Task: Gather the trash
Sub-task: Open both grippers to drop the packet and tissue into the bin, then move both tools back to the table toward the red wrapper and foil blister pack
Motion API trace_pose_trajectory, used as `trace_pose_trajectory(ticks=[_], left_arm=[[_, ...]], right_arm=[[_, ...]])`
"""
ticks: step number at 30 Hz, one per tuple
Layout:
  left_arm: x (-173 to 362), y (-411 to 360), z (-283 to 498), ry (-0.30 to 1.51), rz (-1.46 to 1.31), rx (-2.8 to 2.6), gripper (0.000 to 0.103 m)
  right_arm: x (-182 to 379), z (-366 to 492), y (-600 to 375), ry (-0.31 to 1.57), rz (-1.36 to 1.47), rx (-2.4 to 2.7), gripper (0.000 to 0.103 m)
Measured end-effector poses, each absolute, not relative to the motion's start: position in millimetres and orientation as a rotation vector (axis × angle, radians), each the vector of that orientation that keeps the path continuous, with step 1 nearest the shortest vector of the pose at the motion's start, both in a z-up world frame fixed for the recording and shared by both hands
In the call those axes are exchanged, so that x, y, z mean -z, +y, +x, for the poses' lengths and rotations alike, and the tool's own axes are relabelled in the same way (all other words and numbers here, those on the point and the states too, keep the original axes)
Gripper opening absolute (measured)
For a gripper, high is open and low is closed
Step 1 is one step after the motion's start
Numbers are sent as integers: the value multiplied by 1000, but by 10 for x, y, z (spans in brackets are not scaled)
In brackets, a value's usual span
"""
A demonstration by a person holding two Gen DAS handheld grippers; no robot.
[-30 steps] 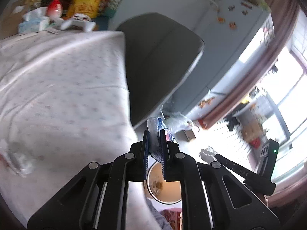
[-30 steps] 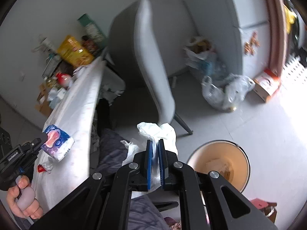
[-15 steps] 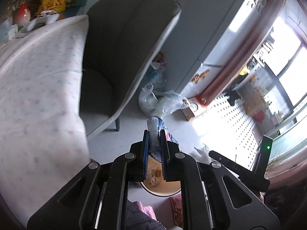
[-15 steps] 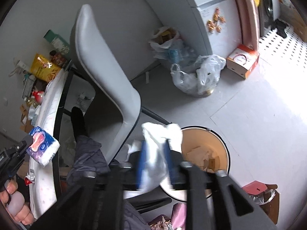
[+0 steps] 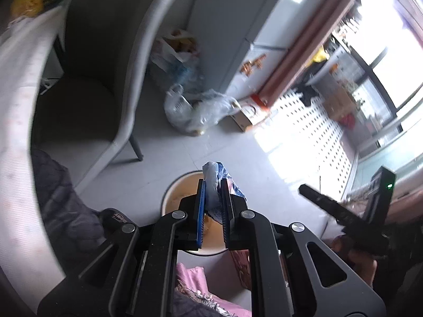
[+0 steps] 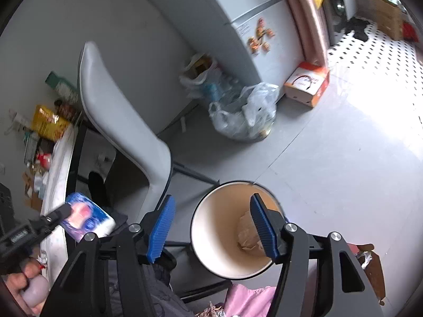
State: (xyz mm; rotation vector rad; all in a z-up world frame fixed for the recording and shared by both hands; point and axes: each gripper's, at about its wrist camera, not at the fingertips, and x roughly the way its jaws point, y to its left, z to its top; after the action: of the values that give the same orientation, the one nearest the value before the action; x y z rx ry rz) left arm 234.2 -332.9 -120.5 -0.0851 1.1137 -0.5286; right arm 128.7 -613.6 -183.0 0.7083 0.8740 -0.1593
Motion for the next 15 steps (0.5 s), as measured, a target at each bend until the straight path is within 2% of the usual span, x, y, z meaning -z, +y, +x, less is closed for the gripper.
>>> trace_pose_trajectory(ticks=[2,4,5,6,11,13,15], left_arm=[[1291,-3422,2365,1145,-108,552,15],[1356,-3480,2414,1180,-141,593,54],[1368,-3496,2419,1176,-151,593,82],[1343,-3476,2406,1149,-155,579,87],[1250,-3286,2423,1133,-172,537,92],[1144,-3143,2433,1099,-182,512,97],[1050,-2997,2441,1078,-195,488,97]], right_arm=[[1793,1215,-6230,855,712,178,63],[1753,1163,-6302,842,716,193,63],[1738,1138,-6327,837,719,195,63],[1720,1120,-6340,833,717,196,63],[1667,1150,-6241,824,706,163,65],[1633,1211,-6141,823,690,131,68],[1572,1271,-6012,815,673,97,76]])
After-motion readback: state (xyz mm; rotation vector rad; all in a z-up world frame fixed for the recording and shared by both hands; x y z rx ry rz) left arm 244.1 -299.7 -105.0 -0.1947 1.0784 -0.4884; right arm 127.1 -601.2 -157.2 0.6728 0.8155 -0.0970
